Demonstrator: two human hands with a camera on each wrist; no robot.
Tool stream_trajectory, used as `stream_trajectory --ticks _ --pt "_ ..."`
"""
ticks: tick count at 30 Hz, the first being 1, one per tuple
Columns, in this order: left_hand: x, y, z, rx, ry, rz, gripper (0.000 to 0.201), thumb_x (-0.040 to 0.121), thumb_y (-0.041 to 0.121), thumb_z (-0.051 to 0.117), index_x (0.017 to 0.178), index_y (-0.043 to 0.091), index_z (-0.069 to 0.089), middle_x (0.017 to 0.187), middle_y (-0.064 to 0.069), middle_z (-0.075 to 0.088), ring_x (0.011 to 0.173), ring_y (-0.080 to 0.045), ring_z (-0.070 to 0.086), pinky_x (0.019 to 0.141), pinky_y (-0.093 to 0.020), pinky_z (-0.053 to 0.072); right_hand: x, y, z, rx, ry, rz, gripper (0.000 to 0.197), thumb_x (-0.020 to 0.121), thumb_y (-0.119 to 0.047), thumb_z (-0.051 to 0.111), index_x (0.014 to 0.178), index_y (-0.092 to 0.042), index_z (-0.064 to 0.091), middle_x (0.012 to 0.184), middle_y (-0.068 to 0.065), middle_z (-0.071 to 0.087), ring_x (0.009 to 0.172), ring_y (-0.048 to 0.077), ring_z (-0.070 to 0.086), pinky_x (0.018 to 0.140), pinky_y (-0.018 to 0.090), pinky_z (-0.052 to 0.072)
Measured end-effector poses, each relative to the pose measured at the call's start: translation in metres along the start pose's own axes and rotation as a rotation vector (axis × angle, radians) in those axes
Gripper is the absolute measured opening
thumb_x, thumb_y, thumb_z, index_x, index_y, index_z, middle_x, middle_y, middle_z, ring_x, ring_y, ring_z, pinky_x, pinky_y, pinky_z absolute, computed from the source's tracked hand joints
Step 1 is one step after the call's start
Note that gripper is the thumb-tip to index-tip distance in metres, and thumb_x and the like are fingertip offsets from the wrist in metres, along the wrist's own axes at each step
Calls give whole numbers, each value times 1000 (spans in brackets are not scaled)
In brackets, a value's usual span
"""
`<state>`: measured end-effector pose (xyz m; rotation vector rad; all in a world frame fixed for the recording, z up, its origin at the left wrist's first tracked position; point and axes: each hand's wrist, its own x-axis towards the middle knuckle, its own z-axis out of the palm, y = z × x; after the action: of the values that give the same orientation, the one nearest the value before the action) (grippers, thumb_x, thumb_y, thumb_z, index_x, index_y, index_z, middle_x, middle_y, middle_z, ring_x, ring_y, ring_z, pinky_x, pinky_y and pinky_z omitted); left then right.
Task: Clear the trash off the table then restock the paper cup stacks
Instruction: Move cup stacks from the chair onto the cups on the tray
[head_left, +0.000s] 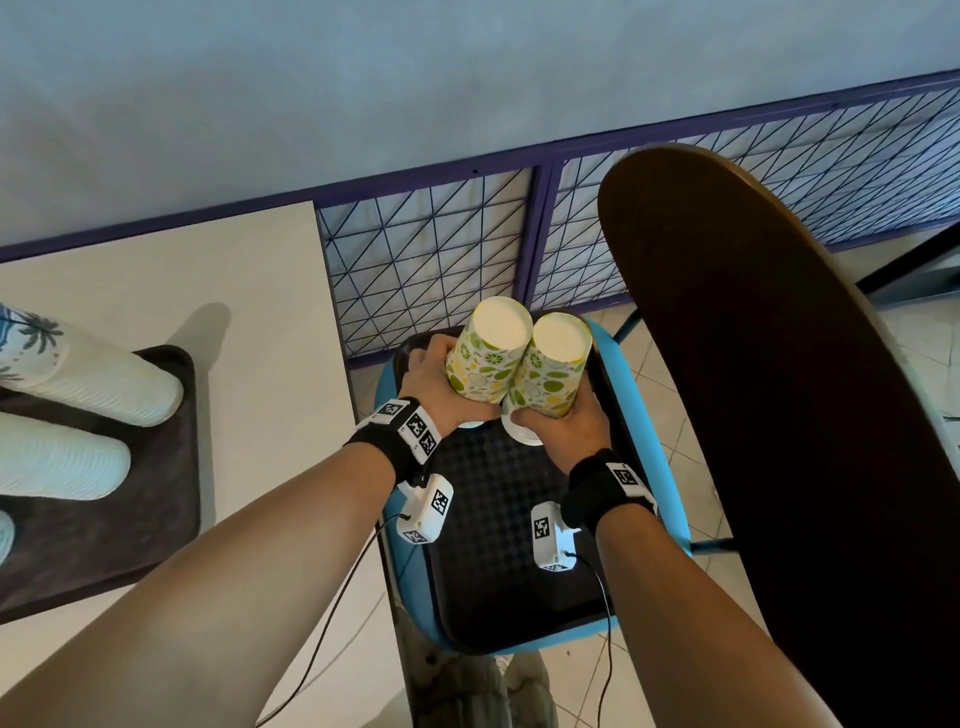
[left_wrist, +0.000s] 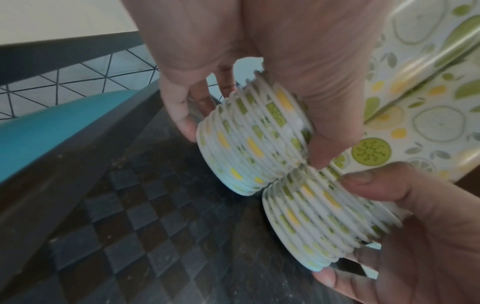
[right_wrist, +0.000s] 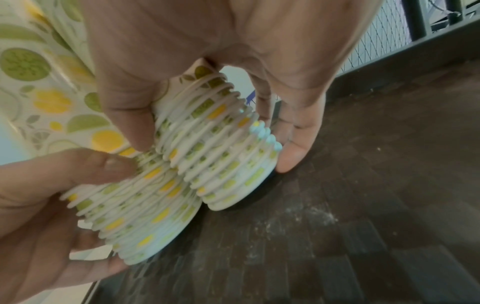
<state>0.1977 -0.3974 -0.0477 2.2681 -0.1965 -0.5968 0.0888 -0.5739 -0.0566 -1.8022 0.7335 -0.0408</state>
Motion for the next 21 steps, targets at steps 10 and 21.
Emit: stream_trajectory --ticks 10,21 --pt "-11 -1 -9 -207 -29 22 103 58 57 91 147 35 44 134 8 68 121 -17 66 110 -41 51 -12 -5 0 72 11 24 82 64 -26 94 134 -39 52 119 -14 68 107 7 65 98 33 52" --pt "-113 -44 -80 -511 86 52 89 58 47 95 136 34 55 126 13 73 113 -5 72 100 -33 57 -89 -46 22 245 -87 -59 75 61 -29 92 128 -28 60 118 -3 76 112 20 71 96 59 56"
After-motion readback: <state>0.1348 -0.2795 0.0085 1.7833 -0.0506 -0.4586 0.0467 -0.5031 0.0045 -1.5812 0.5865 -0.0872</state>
